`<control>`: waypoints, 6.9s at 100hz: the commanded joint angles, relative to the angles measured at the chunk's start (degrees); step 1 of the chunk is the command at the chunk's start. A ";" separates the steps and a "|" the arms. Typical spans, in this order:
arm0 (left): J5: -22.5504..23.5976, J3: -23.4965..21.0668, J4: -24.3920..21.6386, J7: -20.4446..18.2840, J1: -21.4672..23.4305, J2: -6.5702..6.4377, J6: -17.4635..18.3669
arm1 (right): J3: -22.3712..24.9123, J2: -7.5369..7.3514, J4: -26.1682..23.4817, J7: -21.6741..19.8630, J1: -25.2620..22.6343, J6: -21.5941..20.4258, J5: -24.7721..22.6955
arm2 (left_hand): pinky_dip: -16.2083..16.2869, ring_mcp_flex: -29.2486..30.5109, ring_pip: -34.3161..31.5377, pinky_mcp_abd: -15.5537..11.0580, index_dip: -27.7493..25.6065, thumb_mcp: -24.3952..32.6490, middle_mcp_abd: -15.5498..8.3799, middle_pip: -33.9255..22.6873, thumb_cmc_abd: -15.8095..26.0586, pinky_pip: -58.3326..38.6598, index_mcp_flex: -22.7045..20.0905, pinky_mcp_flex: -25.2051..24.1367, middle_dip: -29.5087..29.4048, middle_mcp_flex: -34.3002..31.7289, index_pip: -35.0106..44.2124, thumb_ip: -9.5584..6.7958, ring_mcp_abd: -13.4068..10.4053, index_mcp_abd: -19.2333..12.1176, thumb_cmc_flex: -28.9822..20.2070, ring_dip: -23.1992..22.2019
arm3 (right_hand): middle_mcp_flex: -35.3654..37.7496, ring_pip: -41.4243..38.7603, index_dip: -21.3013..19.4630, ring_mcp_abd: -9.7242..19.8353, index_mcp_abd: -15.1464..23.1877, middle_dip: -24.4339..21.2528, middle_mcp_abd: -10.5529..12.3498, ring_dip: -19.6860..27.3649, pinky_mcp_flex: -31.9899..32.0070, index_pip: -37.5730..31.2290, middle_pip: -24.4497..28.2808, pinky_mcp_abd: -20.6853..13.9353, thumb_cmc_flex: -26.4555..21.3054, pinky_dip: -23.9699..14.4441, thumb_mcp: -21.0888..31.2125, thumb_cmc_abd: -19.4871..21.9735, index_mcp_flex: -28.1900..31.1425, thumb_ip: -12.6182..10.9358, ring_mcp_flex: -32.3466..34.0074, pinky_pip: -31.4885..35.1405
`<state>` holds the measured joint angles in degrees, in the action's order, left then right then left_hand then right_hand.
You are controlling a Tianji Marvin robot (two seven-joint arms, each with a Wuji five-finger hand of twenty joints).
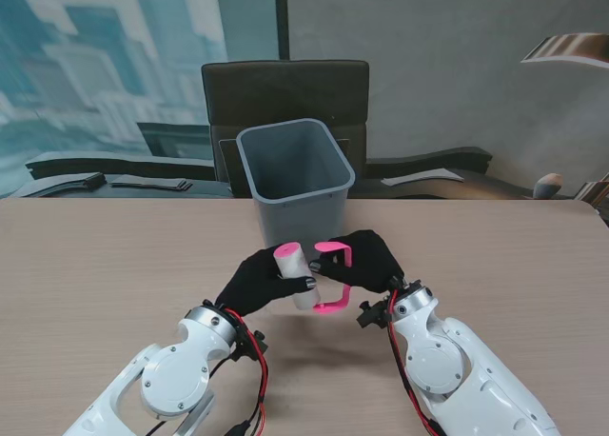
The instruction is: Replace a lint-roller refill
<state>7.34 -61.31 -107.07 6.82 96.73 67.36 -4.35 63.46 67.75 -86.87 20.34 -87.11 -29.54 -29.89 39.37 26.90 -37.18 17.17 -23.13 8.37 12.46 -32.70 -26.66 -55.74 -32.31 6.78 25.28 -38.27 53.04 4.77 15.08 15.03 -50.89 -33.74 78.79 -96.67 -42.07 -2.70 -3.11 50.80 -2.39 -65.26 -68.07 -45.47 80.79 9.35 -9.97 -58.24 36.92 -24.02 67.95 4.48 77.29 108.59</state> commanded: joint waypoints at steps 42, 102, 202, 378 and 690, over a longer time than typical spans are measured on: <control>0.39 -0.64 -1.23 0.35 0.87 0.38 0.10 | -0.17 -0.34 -0.03 -2.78 -0.14 -0.77 0.63 | -0.25 -0.96 -1.50 -1.24 -1.39 5.66 -0.13 -0.75 8.02 -1.86 -3.89 -0.59 1.73 1.20 11.06 -3.36 -0.49 -6.78 -8.85 -1.10 | 4.39 -7.36 0.55 12.70 -7.20 0.29 -5.15 -1.71 -3.17 0.89 6.25 -11.81 2.09 -0.14 1.31 1.84 0.96 0.67 -1.75 11.39; -2.71 0.66 -1.77 -1.16 0.87 0.31 -0.32 | -1.10 0.06 0.66 -1.35 0.47 -0.67 0.52 | -0.29 -0.80 -1.56 -1.19 -1.33 5.50 -0.18 -0.77 7.95 -1.92 -4.06 -0.53 1.66 1.03 11.15 -3.43 -0.39 -6.79 -8.91 -1.06 | 4.40 -7.32 0.76 12.83 -6.74 0.31 -5.15 -1.73 -3.17 1.20 6.25 -11.84 2.56 -0.17 1.44 2.36 0.54 0.77 -1.74 11.39; -7.01 1.73 -1.92 -2.65 0.85 0.41 -1.74 | -2.11 0.82 1.45 2.88 1.15 -0.52 -1.63 | -0.35 -0.67 -1.58 -1.24 -1.39 5.58 -0.24 -0.75 7.94 -1.98 -4.03 -0.38 1.64 0.94 11.13 -3.39 -0.52 -6.80 -8.84 -1.03 | 4.39 -7.13 0.78 13.63 -6.32 0.34 -5.06 -1.59 -3.14 1.94 6.20 -11.59 -0.80 0.06 -0.99 7.72 -0.25 -0.32 -1.70 11.39; -3.90 2.69 -0.10 -3.09 0.06 -0.06 2.17 | -3.24 1.05 0.37 -0.26 0.84 0.16 3.75 | -0.37 -0.70 -1.47 -1.09 -1.35 5.80 -0.17 -0.67 7.71 -1.90 -4.37 -0.52 1.63 0.81 11.04 -3.36 -0.41 -6.70 -8.89 -1.02 | 4.38 -7.71 0.53 11.53 -7.10 0.96 -7.59 -2.13 -2.95 2.46 6.13 -8.45 -0.46 -2.38 -32.80 34.01 0.15 -1.55 -1.83 11.39; -0.80 1.94 0.48 -2.29 -0.15 -0.17 2.67 | -3.88 1.65 1.22 3.51 1.01 -4.68 0.45 | -0.37 -0.71 -1.45 -0.99 -1.38 5.79 -0.09 -0.67 7.76 -1.84 -4.34 -0.50 1.66 0.77 10.99 -3.37 -0.31 -6.66 -8.91 -1.04 | 2.44 8.68 7.04 -0.11 -3.52 -8.54 -9.71 20.48 1.72 11.66 -19.56 6.31 -3.94 25.01 -29.08 31.43 -10.46 -2.35 -1.98 -2.60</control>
<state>5.90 -59.46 -107.28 5.45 96.53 67.00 -1.86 59.44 68.86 -84.63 24.21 -86.10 -33.13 -28.29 39.37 26.90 -37.23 17.17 -23.08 7.05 15.26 -32.70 -26.21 -55.78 -32.50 6.64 25.29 -37.80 60.07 4.11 15.08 18.14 -51.50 -33.74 78.80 -90.37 -35.45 -6.95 -10.25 43.31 -7.23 -47.14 -66.55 -39.86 64.04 15.66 -14.35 -37.91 6.48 7.16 62.13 4.40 77.02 107.97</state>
